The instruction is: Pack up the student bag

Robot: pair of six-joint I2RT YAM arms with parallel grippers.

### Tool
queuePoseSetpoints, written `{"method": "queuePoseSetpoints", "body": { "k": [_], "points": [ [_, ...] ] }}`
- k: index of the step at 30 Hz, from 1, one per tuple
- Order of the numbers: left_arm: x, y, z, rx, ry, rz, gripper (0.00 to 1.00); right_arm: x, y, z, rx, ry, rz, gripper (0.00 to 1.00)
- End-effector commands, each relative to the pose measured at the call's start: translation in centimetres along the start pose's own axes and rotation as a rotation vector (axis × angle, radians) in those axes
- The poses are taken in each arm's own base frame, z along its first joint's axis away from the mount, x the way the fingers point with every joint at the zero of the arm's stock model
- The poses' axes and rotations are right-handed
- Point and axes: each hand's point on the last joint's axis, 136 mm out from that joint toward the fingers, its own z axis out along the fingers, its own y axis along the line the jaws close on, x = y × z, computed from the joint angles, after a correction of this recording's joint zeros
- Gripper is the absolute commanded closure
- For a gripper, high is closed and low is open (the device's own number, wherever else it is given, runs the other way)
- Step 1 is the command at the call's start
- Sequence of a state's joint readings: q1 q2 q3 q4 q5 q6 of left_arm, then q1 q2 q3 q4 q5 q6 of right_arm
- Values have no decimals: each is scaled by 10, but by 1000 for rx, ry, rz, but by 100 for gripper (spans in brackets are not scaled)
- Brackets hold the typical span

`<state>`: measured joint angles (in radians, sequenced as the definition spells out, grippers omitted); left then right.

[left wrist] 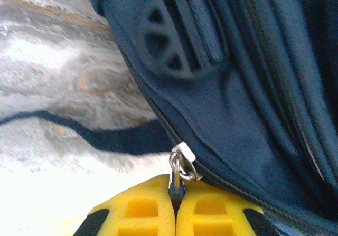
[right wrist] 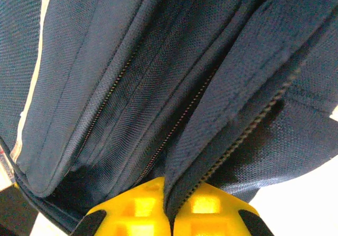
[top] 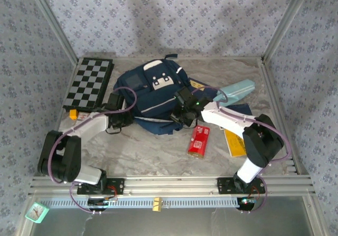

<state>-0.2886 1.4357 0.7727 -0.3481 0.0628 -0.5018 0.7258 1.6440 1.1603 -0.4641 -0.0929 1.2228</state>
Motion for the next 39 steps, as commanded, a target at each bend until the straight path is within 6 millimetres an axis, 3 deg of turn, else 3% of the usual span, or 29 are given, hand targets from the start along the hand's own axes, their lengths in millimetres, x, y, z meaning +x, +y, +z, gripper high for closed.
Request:
{"method": "queuePoseSetpoints", "body": {
  "k": [1,7,10,11,14,18,24,28,34,39],
  "points": [
    [-41,9,-1,-48,-102,-59,100,-4,-14,-12,54,-17,-7,100],
    [-69,20,8,-41,-90,-113,100,3,-11,-12,61,-15,-6,100],
    [-76,19,12,-38,-86,-92,100,16,-9,-1,75,12,4,100],
    [-78,20,14,-39,-76,-90,100,16,6,-4,47,2,5,100],
    [-82,20,18,-24,-58,-94,100,21,23,4,22,-10,4,100],
    [-76,20,18,-17,-28,-72,100,29,34,17,22,22,7,97],
    [-71,25,2,-45,-25,-102,71,43,48,20,7,41,-34,76],
    [-68,26,-17,-53,-44,-132,53,41,49,6,14,15,-83,60],
    [-56,14,-52,-13,-52,-139,39,26,18,-34,123,-90,-186,38],
    [-37,-26,-86,79,-84,-77,34,-2,-30,-69,198,-145,-193,23]
  ]
}}
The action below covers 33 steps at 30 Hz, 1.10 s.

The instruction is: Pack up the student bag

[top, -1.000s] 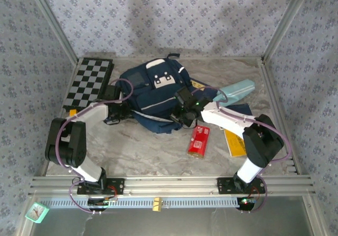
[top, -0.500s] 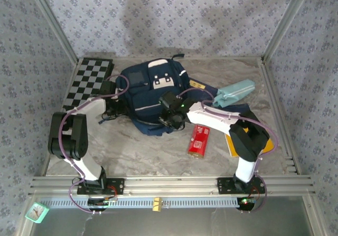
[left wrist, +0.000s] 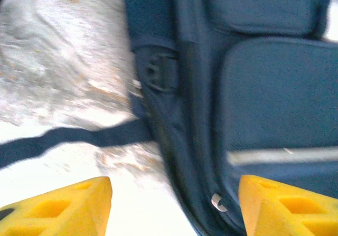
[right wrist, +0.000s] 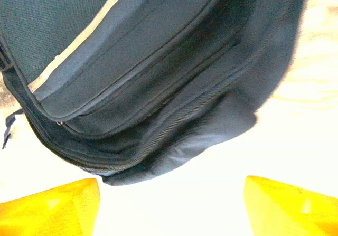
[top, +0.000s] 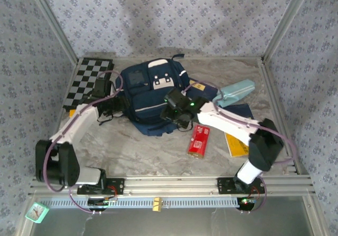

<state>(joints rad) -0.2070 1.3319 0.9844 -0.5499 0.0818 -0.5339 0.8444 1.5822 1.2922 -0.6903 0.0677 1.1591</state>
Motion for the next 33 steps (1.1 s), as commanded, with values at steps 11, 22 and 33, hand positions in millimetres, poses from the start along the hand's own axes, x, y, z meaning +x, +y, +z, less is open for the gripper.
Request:
{"method": "queuePoseSetpoints", "body": {
  "k": [11,22,33],
  "points": [
    [86,-149,-29,300,75,180,29,-71,-221,-69,271,-154,206,9],
    [126,-246,-18,461,120,423,23,-158,-316,-71,260,-292,480,5],
    [128,-278,0,506,114,491,6,-203,-389,-48,373,-271,614,3]
  ]
}}
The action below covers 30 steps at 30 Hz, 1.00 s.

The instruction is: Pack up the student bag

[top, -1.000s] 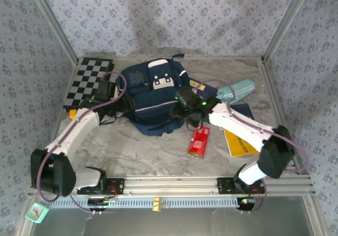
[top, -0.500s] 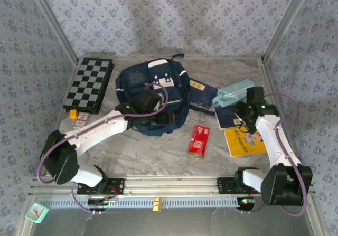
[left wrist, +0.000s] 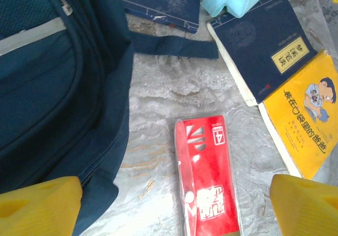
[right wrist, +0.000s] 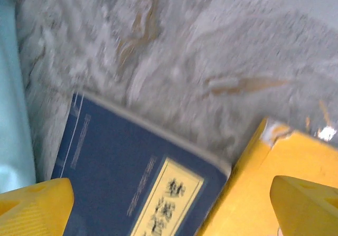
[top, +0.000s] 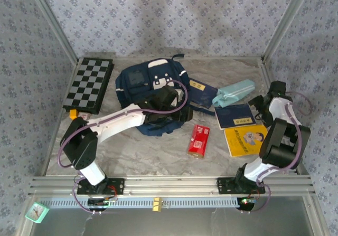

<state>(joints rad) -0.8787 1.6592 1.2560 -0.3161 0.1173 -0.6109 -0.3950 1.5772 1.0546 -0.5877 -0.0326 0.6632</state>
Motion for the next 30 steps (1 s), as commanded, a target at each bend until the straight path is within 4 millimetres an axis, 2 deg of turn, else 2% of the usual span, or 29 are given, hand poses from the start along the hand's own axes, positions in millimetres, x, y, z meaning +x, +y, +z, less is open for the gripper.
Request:
{"method": "queuePoseSetpoints", "body": {
  "k": [1,7,9,16,22,30],
  "points": [
    [-16,-19,-1,52,-43,41,3,-15,2,10,16,3,-4,3],
    [-17,-17,9,41,-38,48,0,-28,-12,32,42,25,40,3],
    [-17,-17,12,38,-36,50,0,-24,-17,41,70,63,46,3],
    [-15,-15,19,28,-14,48,0,-20,-30,55,100,86,65,3],
    [-10,-13,18,21,-4,41,0,3,-25,57,52,155,62,3],
    [4,-7,7,2,-12,25,0,43,-4,48,-28,244,-51,3]
  ]
}}
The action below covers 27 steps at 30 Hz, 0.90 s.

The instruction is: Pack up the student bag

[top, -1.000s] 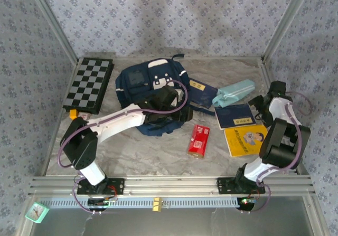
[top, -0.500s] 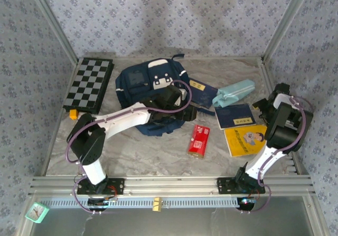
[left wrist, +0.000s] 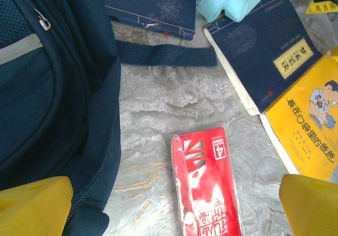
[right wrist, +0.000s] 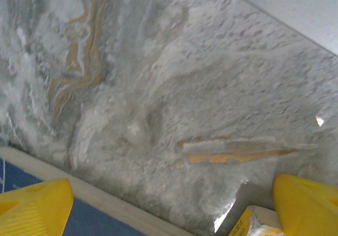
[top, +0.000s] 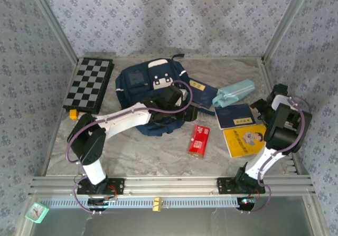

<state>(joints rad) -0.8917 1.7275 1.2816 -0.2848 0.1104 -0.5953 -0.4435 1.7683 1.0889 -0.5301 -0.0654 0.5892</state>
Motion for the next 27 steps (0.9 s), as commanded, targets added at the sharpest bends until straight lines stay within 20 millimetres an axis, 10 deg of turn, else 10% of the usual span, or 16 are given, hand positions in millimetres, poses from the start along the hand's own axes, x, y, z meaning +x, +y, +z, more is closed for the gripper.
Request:
{"method": "queuePoseSetpoints", "body": {
  "k": [1,13,27],
  "points": [
    [4,-4,-14,7,-23,-1,0,50,15,-1,-83,158,-44,2],
    [27,-31,-9,59,-8,-10,0,113,46,-25,-122,251,-201,2],
    [46,-119,34,223,76,40,15,116,-57,-93,75,156,44,2]
  ]
}}
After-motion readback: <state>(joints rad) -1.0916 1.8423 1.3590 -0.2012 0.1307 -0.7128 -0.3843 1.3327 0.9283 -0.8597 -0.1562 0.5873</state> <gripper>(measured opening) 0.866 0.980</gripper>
